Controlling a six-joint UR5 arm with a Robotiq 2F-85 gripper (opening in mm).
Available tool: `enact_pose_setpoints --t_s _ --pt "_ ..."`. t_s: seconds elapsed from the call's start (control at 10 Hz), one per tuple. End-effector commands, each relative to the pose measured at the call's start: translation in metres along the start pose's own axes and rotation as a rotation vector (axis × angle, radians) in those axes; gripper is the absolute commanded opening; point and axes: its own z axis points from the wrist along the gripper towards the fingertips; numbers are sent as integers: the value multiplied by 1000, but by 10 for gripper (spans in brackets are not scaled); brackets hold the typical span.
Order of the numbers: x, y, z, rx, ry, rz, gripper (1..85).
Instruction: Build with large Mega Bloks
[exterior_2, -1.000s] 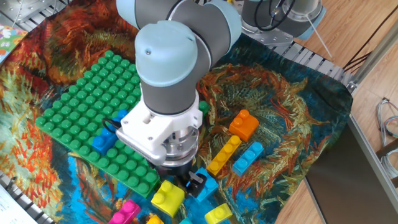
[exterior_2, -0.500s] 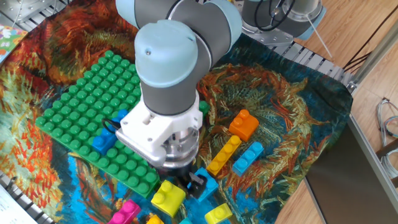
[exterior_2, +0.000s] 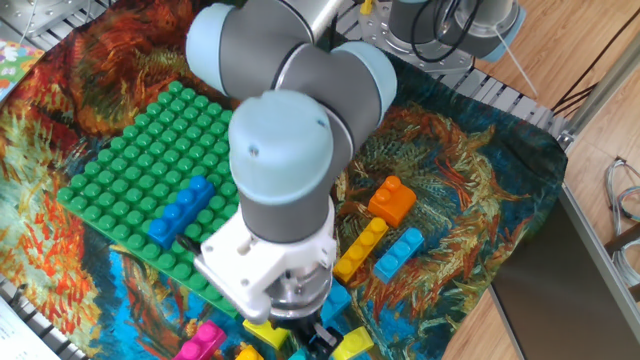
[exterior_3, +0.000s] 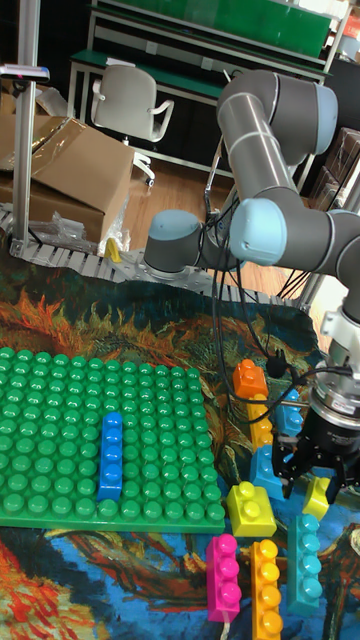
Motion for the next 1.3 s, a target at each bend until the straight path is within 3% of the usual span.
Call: enact_pose_setpoints --t_s 0.0,0.1,0.4,0.9,1.2 --pt "-1 2 2 15 14 -23 600" --pt "-3 4 3 7 6 -13 607" --pt "-28 14 26 5 -28 2 613" --pt "-26 9 31 21 -10 -23 610" --pt "-36 10 38 20 -33 -31 610"
